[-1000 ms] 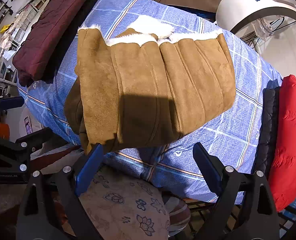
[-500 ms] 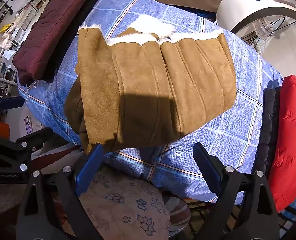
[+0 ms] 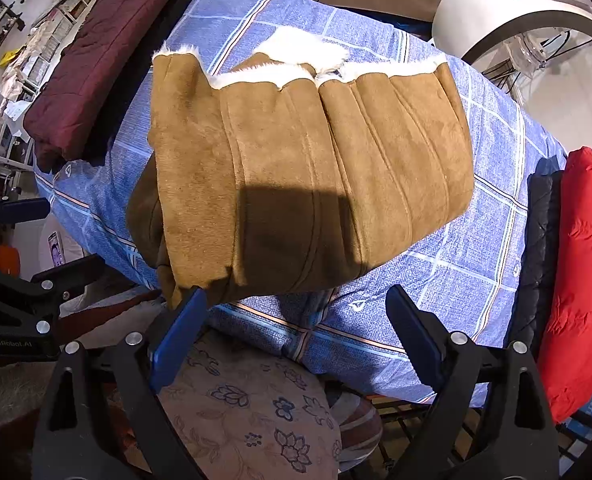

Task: Fold large clothes

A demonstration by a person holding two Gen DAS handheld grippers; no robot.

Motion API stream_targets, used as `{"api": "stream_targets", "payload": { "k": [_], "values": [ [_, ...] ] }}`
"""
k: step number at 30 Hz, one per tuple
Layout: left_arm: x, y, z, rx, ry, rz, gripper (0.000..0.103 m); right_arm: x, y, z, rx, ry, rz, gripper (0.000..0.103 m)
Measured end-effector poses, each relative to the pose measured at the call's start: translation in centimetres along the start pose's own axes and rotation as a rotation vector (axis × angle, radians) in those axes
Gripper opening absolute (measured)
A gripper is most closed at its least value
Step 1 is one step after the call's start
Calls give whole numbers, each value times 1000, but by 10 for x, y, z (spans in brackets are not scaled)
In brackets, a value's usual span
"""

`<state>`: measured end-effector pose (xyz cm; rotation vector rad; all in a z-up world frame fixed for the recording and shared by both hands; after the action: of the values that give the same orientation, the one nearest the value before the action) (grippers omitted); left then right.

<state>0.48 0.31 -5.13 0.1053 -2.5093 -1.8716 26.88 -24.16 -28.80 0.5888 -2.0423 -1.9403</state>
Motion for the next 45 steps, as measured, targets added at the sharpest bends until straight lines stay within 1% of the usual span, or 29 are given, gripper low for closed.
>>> {"api": "stream_targets", "payload": {
  "k": [3,7,9,12,13,15,18,20,22,25,29,31,33,37,38,40,41,42,44,45],
  "values": [
    [-3,-2,14,42,69,1,97,-1,-3,-3,-3,-11,4,90],
    [-7,-3,39,81,177,-19,97,-6,-4,-12,-14,-36,-8,90],
    [-11,-2,54,91,222,-47,97,-8,-5,-18,-18,-56,-18,90],
    [-21,-3,75,84,260,-101,97,-13,-9,-29,-22,-88,-28,90],
    [-26,-6,82,69,266,-110,97,-15,-10,-33,-24,-98,-29,90],
    [-36,-12,90,57,263,-104,97,-19,-12,-39,-29,-119,-31,90],
    [-53,-25,94,79,237,-96,97,-26,-13,-48,-31,-137,-46,90],
    [-62,-36,94,82,216,-87,97,-33,-13,-53,-35,-148,-62,90],
    [-72,-51,94,70,205,-63,96,-42,-13,-59,-47,-158,-80,90],
    [-79,-73,96,76,204,-22,94,-60,-13,-73,-59,-174,-110,90],
    [-80,-98,101,70,207,28,93,-95,-19,-102,-38,-205,-166,90],
    [-79,-108,105,88,219,45,93,-116,-32,-122,-11,-227,-170,90],
    [-80,-115,109,102,234,61,92,-137,-51,-146,-9,-260,-161,90],
    [-85,-124,110,148,245,66,91,-178,-99,-196,5,-363,-107,90],
    [-88,-127,109,159,250,70,88,-186,-111,-206,-7,-385,-94,90],
    [-93,-131,104,191,255,76,85,-203,-133,-219,-15,-419,-75,90],
    [-96,-133,102,194,252,83,78,-211,-144,-224,-9,-427,-66,90],
    [-99,-135,97,187,241,89,75,-217,-155,-225,-16,-429,-60,90],
    [-105,-137,89,156,216,93,73,-227,-172,-225,-47,-446,-41,90],
    [-108,-139,86,146,203,98,69,-230,-179,-223,-62,-447,-41,90]
  ]
}}
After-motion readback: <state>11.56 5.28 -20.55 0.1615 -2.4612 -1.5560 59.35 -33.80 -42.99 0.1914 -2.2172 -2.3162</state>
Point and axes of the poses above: each gripper's, at about its wrist camera, not at the fingertips, and y roughly against the way its jaws point, z to its left, x to its underside, the point moved 2 cm from there along -y, roughly the way its jaws point, and after that the axes turned 9 degrees about x, right-handed, at the moved point
